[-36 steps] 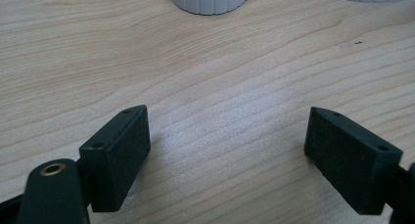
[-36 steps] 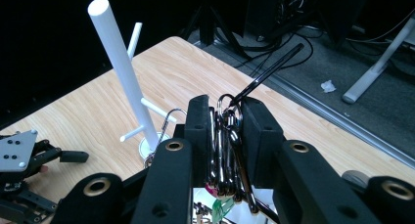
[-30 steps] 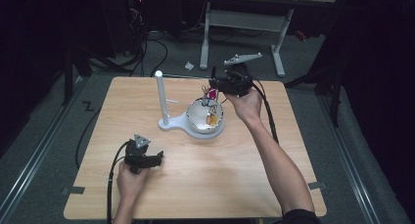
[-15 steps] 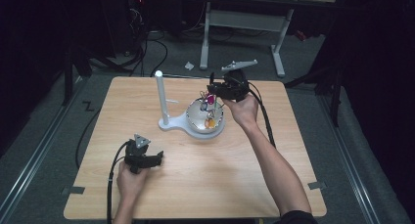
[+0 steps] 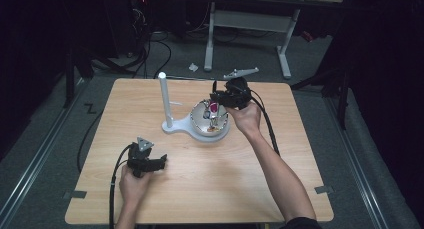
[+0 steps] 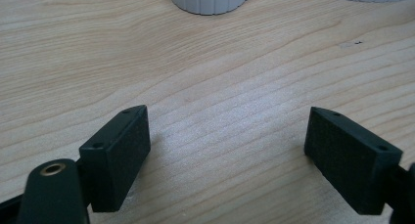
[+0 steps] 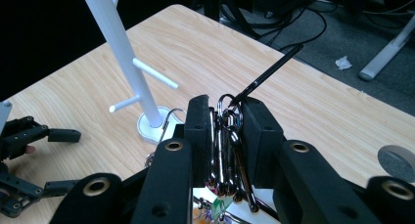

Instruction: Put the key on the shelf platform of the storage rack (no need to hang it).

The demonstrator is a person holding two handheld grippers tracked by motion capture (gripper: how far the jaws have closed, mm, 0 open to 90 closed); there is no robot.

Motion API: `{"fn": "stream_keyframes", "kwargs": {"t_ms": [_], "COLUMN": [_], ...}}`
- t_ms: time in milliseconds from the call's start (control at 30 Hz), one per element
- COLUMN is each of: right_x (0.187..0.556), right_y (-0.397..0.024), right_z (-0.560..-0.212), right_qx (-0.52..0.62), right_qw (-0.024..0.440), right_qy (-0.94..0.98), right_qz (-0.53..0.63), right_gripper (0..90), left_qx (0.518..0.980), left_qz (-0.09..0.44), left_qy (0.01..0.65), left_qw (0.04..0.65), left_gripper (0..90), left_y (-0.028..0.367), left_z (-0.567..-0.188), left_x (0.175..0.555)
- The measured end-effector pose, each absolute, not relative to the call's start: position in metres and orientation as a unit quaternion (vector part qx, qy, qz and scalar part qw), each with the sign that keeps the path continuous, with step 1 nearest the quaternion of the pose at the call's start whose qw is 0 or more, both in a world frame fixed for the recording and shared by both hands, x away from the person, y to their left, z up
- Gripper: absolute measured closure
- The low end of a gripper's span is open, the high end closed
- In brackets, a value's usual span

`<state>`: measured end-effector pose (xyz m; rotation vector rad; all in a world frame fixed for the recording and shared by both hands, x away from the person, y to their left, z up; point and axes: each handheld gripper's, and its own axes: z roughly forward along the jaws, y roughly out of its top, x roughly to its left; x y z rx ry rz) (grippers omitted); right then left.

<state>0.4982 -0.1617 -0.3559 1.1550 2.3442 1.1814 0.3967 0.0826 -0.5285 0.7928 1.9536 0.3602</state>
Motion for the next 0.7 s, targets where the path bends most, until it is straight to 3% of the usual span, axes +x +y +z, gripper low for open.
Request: {"fn": "stream_keyframes", "kwargs": {"t_ms": [700], "right_x": [0.499], "right_y": [-0.157], "right_z": [-0.379], "right_qx": [0.402], "right_qw": [0.125], "right_qy": [0.815], "right_qz": [0.398], "right_gripper": [74.9], "left_qx": [0.329], "left_qz": [0.150], "left_qy": [0.798], "left_qw": [0.481], "left_gripper": [17.6], "left_y": [0.083], "left_z": [-0.529], "left_x": [0.397]}}
